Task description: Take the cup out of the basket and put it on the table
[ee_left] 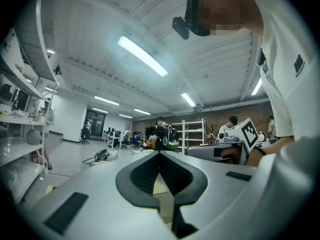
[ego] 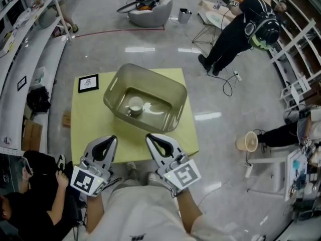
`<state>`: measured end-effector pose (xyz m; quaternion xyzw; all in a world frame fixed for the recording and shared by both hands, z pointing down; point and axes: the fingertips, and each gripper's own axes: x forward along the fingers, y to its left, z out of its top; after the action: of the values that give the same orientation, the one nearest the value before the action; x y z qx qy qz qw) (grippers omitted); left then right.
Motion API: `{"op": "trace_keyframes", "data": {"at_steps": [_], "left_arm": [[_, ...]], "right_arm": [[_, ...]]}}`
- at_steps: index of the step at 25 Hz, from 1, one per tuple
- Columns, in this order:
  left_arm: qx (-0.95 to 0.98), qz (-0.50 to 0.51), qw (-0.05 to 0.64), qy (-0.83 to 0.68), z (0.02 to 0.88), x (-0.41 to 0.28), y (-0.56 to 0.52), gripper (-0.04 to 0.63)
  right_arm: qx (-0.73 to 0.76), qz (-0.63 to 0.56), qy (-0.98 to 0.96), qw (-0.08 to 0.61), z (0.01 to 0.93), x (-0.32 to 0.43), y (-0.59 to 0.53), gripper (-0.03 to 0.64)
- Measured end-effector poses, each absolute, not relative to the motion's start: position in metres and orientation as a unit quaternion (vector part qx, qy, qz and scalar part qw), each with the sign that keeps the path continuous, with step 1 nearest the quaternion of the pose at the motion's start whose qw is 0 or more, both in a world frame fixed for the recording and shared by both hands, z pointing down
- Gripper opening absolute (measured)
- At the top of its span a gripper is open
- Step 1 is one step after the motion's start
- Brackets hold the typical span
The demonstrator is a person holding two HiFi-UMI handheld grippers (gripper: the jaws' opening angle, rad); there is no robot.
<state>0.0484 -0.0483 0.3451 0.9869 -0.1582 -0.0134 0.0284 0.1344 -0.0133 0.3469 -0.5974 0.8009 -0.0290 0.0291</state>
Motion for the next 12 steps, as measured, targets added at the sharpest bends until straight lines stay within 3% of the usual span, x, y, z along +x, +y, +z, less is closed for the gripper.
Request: {"op": "trace_keyframes", "data": {"at_steps": [12], "left_arm": [[0.991, -0.023, 0.036, -0.123, 0.342, 0.049, -0.099, 0.000]], "right_arm": [[-0.621, -0.024, 0.783, 0.008, 0.344, 0.129, -0.060, 0.011]]}}
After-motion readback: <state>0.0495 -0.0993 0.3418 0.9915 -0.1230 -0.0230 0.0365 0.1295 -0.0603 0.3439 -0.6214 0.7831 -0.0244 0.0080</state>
